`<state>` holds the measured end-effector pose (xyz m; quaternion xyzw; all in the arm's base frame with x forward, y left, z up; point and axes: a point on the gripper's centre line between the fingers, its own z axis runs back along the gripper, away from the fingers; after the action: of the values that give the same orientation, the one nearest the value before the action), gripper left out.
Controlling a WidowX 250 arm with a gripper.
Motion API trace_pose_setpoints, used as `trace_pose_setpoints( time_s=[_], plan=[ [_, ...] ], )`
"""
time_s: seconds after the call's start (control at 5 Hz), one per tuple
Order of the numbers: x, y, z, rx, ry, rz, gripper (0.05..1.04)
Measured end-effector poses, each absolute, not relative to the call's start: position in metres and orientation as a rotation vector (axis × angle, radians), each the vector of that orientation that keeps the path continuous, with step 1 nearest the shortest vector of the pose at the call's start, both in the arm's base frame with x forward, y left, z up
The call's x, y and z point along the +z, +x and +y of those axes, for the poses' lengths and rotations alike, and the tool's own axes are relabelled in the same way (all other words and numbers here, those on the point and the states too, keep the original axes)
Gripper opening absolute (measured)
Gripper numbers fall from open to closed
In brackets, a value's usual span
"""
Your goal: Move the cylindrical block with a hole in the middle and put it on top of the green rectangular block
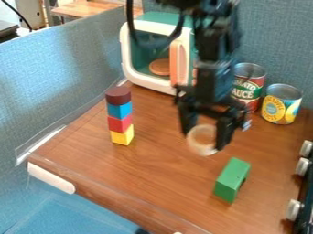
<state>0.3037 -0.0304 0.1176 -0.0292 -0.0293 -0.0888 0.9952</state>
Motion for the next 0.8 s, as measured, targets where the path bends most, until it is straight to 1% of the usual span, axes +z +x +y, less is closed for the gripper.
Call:
trace_pose_setpoints(
  time_s=[0.2, 0.4, 0.6, 0.8],
  plan=[
    [0.130, 0.306, -0.056, -0.282, -0.035, -0.070, 0.777],
    [0.114, 0.310, -0.061, -0.304, -0.062, -0.035, 0.777],
    [0.085, 0.320, -0.065, -0.334, -0.082, 0.034, 0.777],
    [0.069, 0.323, -0.067, -0.353, -0.084, 0.071, 0.777]
  ],
)
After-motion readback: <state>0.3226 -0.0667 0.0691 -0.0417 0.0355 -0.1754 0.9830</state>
